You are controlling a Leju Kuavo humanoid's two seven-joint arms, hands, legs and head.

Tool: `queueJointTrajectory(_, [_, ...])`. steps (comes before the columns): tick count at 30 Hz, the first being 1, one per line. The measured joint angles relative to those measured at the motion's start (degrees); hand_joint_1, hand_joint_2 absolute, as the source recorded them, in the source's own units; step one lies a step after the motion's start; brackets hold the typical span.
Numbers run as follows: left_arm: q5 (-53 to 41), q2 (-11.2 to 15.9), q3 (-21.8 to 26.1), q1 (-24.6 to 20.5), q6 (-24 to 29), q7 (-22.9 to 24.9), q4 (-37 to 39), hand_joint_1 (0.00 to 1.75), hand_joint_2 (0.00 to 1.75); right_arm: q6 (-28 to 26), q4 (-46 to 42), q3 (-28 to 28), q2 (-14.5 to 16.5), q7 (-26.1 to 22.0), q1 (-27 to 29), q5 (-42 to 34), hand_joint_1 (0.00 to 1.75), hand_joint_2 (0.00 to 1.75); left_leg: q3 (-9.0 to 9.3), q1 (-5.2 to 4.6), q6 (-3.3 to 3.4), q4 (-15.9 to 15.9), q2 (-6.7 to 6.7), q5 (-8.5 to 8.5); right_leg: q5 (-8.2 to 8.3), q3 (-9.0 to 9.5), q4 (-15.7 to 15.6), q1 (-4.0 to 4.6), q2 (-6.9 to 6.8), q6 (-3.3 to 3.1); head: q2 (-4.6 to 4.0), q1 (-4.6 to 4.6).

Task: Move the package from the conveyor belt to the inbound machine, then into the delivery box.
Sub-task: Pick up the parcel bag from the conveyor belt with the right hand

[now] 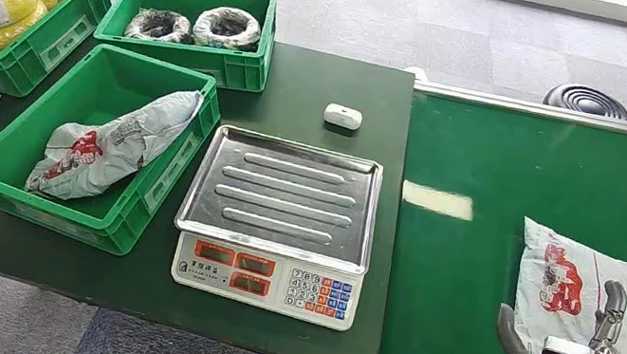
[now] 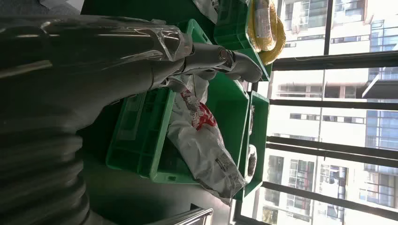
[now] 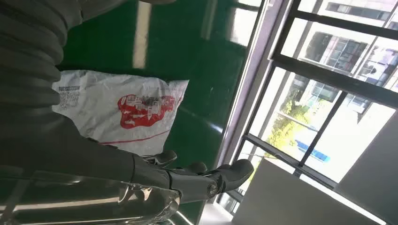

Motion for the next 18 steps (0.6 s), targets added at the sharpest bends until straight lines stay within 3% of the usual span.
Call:
queueJointTrajectory(5, [-0.3,0.0,0.0,-0.3,-0.5,0.7,0.0,0.00,1.75,-4.7,5.2,-2.4,-1.1,4.7,-2.6,9.5,0.00,1.75,0.02,-0.01,0.01,0.0,0.01,0.00,0.01,0.04,0.0,-0.01,0.00,0.01,0.00,0.01])
queueJointTrajectory(10, [-0.4,0.0,0.0,-1.1,-0.4,1.7,0.0,0.00,1.75,-8.6,19.6,-6.7,-5.5,10.6,-8.9,18.7,0.00,1.75,0.09,-0.03,0.04,0.0,0.03,0.03,0.07,0.10,0.0,-0.03,0.00,0.02,0.00,0.00])
queueJointTrajectory(18, [-0.5,0.3,0.0,-3.0,-2.4,2.9,0.4,0.00,1.75,1.1,42.7,-14.2,-12.7,14.5,-19.9,17.6,0.00,1.75,0.11,-0.02,0.04,0.0,-0.01,0.04,0.08,0.10,0.0,-0.02,0.00,0.02,0.00,-0.01])
